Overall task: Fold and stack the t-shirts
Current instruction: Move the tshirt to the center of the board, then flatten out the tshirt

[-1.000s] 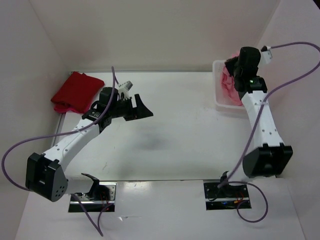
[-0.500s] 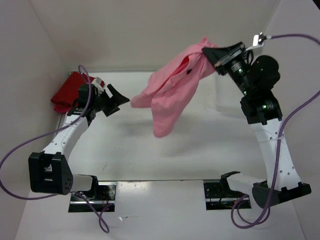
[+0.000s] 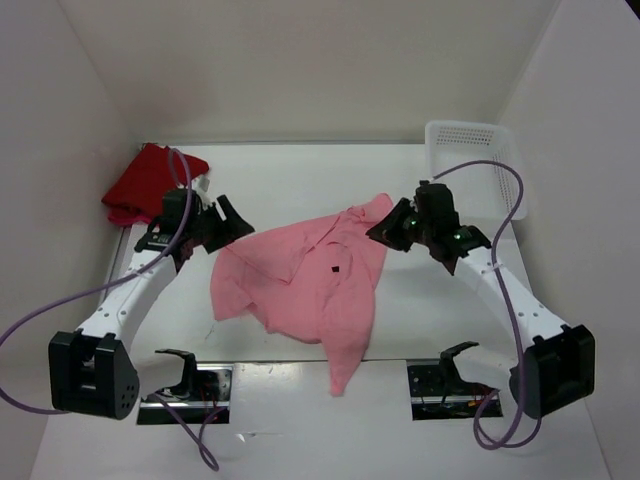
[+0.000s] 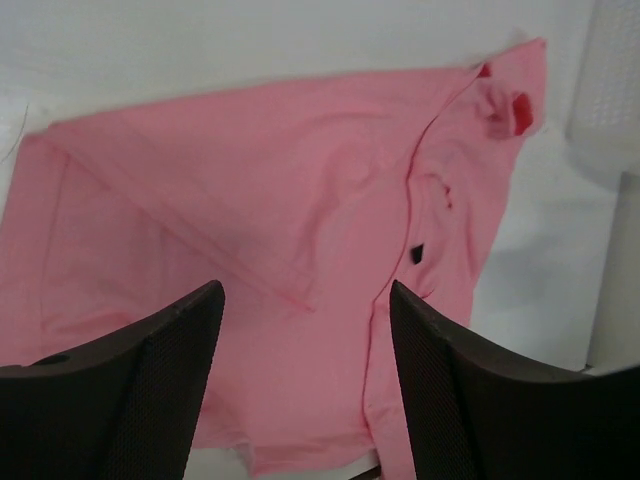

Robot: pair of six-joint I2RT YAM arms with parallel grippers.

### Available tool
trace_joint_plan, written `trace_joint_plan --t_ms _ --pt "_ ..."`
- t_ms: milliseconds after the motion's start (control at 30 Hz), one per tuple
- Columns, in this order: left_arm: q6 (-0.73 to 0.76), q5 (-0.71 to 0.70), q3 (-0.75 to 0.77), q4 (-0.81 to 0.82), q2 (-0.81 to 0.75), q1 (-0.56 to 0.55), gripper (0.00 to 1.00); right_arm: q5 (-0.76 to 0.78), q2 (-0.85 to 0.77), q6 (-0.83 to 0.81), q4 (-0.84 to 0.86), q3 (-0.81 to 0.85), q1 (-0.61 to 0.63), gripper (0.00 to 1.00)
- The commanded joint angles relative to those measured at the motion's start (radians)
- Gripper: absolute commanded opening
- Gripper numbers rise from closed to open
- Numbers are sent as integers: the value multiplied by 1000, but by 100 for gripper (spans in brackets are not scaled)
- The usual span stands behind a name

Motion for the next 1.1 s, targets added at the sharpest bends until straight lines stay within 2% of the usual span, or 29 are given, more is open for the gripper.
trace_joint_plan --t_ms 0,33,133,233,333,367,400,433,500,533,633,733,833,933,1033,1067 --pt "47 -68 -55 -69 -56 -8 74 -12 0 -57 -17 15 126 16" --pt "47 -94 -68 -70 -56 -8 74 5 31 -67 -17 31 227 14" --pt "27 -105 -88 -70 -30 -8 78 30 198 -87 -17 97 410 14" --pt "-2 -64 -88 -24 33 -8 81 40 347 -78 21 137 483 26" --pt "-35 -38 -65 22 101 -54 75 77 381 -56 63 137 483 29" --pt "-35 -38 -45 22 134 -83 72 104 372 -56 63 137 483 32" --pt "-35 -56 -6 22 147 -167 71 131 372 -56 37 137 483 41" --pt "-35 -78 9 22 161 -215 70 185 348 -67 17 137 483 45" --pt "-35 -142 29 47 213 -308 70 224 326 -53 -17 85 483 46" --pt "-24 -167 53 47 237 -389 71 224 299 -53 -17 59 483 46" --pt "-2 -242 64 36 326 -469 77 224 275 -15 -5 -15 472 49" --pt "7 -305 64 59 365 -470 83 214 292 -15 5 -28 472 54" --pt "27 -290 85 59 423 -470 85 214 329 -27 14 -2 472 54" --pt "15 -300 98 82 474 -470 85 226 367 -36 14 28 472 56" --pt "5 -323 111 110 510 -459 82 235 416 -47 26 49 472 57" --pt "5 -323 111 110 533 -459 77 235 433 -47 40 64 472 57"
